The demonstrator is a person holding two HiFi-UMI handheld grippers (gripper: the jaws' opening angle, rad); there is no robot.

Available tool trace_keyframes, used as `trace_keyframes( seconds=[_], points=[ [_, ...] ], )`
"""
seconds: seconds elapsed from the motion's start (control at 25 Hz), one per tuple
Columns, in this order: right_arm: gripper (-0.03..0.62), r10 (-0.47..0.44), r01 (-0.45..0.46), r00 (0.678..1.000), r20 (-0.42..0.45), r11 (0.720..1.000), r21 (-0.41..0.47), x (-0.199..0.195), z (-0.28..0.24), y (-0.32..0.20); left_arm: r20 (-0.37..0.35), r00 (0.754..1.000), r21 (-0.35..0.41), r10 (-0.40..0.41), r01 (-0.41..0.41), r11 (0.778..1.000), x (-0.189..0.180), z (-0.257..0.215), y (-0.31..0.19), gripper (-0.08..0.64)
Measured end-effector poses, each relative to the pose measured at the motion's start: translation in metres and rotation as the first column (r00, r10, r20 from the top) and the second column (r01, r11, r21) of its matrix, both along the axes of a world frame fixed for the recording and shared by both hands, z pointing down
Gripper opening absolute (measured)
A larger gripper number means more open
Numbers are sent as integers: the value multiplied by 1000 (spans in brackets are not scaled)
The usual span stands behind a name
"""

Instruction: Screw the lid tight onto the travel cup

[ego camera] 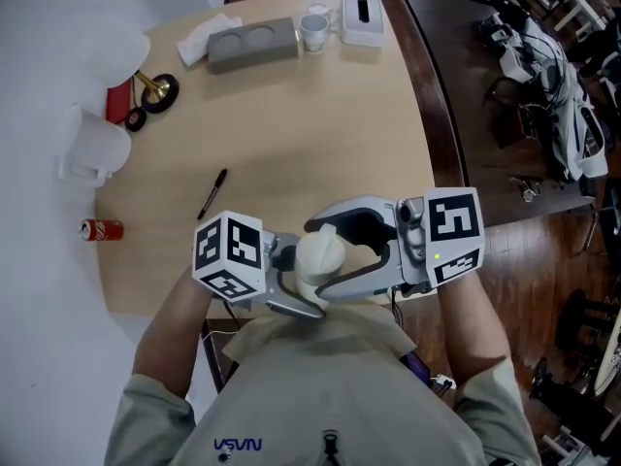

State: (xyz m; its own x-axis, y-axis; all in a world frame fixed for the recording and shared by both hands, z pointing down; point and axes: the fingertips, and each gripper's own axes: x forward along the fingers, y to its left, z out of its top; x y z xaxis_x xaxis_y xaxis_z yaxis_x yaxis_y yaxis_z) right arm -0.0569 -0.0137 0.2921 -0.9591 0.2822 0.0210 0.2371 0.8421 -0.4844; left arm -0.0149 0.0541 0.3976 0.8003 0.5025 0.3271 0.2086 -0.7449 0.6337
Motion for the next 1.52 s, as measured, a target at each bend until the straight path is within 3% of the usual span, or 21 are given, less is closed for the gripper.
trace_keyframes(
  seconds=[0.16, 0.24, 0.36, 0.44, 0.52, 0.56, 0.68, 0.8, 0.88, 0.92, 1.0, 1.08, 1.16, 1.28, 1.4, 1.52],
  points=[
    [336, 8, -9, 1000, -11, 1000, -11, 0, 3, 1, 8, 1000, 19, 22, -22, 1000, 2, -3, 1, 322],
    [291, 36, -36, 999, -5, 999, -14, -1, 2, -1, 11, 1000, 23, 3, -3, 1000, 2, -3, -2, 321],
    [291, 142, -142, 990, -13, 990, 10, -1, 6, -13, 29, 995, 55, -95, 93, 994, -2, 4, -18, 321],
    [290, 259, -258, 965, -34, 966, 29, 0, 11, -27, 61, 975, 108, -214, 206, 973, -5, 11, -37, 321],
    [290, 406, -402, 911, -69, 914, 57, 5, 18, -46, 110, 922, 207, -372, 345, 916, -8, 19, -62, 321],
    [290, 482, -478, 872, -87, 876, 65, 8, 21, -56, 133, 879, 270, -457, 412, 870, -10, 23, -75, 321],
    [290, 670, -671, 730, -131, 740, 47, 16, 32, -80, 168, 724, 447, -669, 549, 706, -14, 34, -106, 319],
    [290, 778, -786, 602, -179, 617, 34, 24, 40, -93, 168, 600, 556, -782, 597, 578, -14, 40, -120, 319],
    [290, 816, -830, 539, -207, 556, 31, 28, 46, -98, 162, 551, 601, -819, 603, 525, -14, 45, -125, 318],
    [290, 826, -842, 521, -215, 538, 30, 29, 48, -100, 164, 541, 605, -825, 605, 517, -14, 49, -126, 318],
    [290, 829, -846, 514, -220, 532, 33, 29, 50, -100, 172, 553, 583, -815, 610, 537, -11, 51, -125, 318],
    [291, 814, -827, 542, -210, 561, 43, 27, 48, -97, 172, 593, 530, -787, 617, 581, -7, 48, -123, 318],
    [295, 781, -789, 596, -184, 613, 48, 24, 40, -91, 162, 646, 424, -746, 637, 644, -2, 42, -117, 318],
    [333, 700, -703, 704, -118, 711, 28, 25, 21, -78, 113, 760, 206, -640, 613, 763, 4, 25, -99, 318],
    [333, 584, -585, 811, -41, 811, -3, 32, -2, -63, 26, 878, 54, -478, 476, 878, 5, 1, -74, 318],
    [333, 458, -458, 889, 19, 889, -31, 36, -19, -48, -73, 952, -10, -299, 299, 954, 4, -21, -48, 318]
  ],
)
